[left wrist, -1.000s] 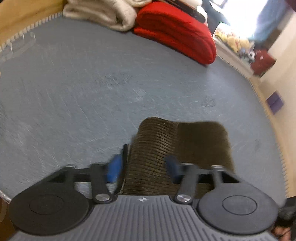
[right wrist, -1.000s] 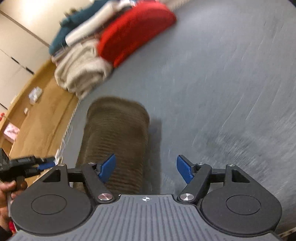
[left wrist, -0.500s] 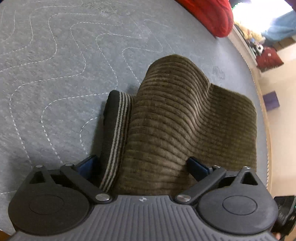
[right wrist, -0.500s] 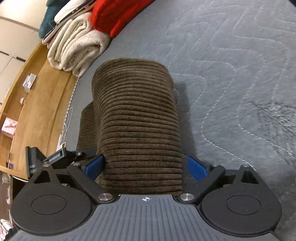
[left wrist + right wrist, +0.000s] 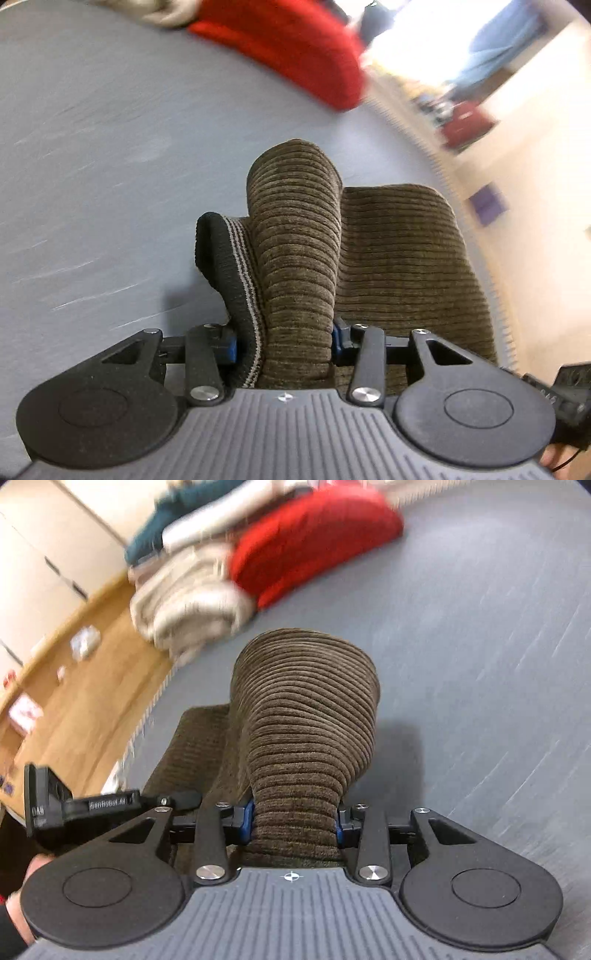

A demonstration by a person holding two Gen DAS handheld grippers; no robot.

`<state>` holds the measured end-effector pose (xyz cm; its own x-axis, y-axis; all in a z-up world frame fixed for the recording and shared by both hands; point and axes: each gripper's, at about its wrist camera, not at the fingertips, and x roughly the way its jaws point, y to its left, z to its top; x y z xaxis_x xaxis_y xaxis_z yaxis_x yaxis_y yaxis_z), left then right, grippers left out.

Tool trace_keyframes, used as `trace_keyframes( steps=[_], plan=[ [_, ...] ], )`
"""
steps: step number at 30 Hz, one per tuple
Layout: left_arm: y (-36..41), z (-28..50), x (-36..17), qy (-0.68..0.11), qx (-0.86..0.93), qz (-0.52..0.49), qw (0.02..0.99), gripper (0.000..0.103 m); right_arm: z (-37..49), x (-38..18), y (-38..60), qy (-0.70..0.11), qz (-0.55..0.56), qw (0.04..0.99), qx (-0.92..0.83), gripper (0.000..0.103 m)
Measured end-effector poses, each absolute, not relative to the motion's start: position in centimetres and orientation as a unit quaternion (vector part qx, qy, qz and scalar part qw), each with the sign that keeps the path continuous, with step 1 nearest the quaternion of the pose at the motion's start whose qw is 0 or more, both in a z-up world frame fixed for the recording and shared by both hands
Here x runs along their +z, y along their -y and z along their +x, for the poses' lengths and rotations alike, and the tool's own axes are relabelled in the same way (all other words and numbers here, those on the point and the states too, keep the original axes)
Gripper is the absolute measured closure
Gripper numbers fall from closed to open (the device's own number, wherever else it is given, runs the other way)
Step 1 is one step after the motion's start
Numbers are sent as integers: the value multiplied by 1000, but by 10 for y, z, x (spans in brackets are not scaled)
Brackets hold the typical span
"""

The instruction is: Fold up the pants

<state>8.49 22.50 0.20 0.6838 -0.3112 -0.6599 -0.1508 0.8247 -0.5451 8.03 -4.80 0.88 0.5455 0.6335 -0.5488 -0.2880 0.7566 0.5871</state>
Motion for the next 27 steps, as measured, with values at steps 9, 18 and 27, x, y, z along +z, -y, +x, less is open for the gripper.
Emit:
trace_keyframes(
  steps=[9, 18, 27],
  plan=[
    [-93, 167, 21, -406, -141, -285, 857, 38, 86, 65, 195, -267, 184, 931, 168, 38],
    [-30, 117, 22, -384, -50, -121, 914, 44, 100, 20, 258, -322, 254, 912, 12, 62],
    [0, 80, -63, -480, -59, -26, 875, 62, 119, -28, 235, -432, 181, 884, 4, 55]
  ],
)
